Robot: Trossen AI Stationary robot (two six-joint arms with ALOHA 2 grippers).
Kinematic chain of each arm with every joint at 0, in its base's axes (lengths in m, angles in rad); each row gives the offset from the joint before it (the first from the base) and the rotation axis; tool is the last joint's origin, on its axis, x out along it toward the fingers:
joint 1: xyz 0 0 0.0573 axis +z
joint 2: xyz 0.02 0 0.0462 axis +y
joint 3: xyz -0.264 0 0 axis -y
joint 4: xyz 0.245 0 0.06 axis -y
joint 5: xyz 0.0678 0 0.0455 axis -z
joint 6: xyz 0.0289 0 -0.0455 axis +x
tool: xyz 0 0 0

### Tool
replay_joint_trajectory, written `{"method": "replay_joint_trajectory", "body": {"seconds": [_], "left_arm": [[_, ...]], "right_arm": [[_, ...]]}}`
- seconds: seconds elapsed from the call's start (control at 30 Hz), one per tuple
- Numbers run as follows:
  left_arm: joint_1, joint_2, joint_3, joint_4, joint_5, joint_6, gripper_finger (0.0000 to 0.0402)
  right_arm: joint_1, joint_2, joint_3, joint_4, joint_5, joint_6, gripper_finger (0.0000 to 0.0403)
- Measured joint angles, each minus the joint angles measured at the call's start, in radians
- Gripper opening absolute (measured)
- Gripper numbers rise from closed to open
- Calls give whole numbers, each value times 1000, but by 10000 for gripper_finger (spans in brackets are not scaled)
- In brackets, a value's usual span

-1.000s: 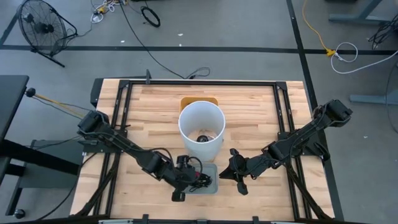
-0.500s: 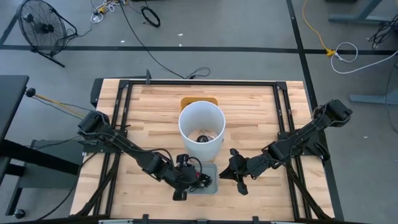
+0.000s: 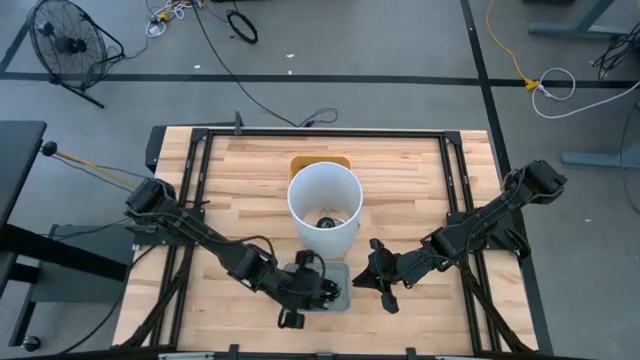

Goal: Pick & Place USB Port
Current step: Return to Home Position

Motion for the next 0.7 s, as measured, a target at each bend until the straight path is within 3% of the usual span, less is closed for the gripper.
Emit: {"method": "replay_joint_trajectory", "body": {"seconds": [0.23,0.43,0.7], "left_arm": [[1,-2,178,-43,-24,243,110],[0,-2,404,-328,-99,327,110],[7,-4,757,-663,-291,324,110]], "right_arm": [[0,0,0,0,0,2,38],[0,0,0,1,0,80,38],[0,0,0,4,-1,119,38]]}}
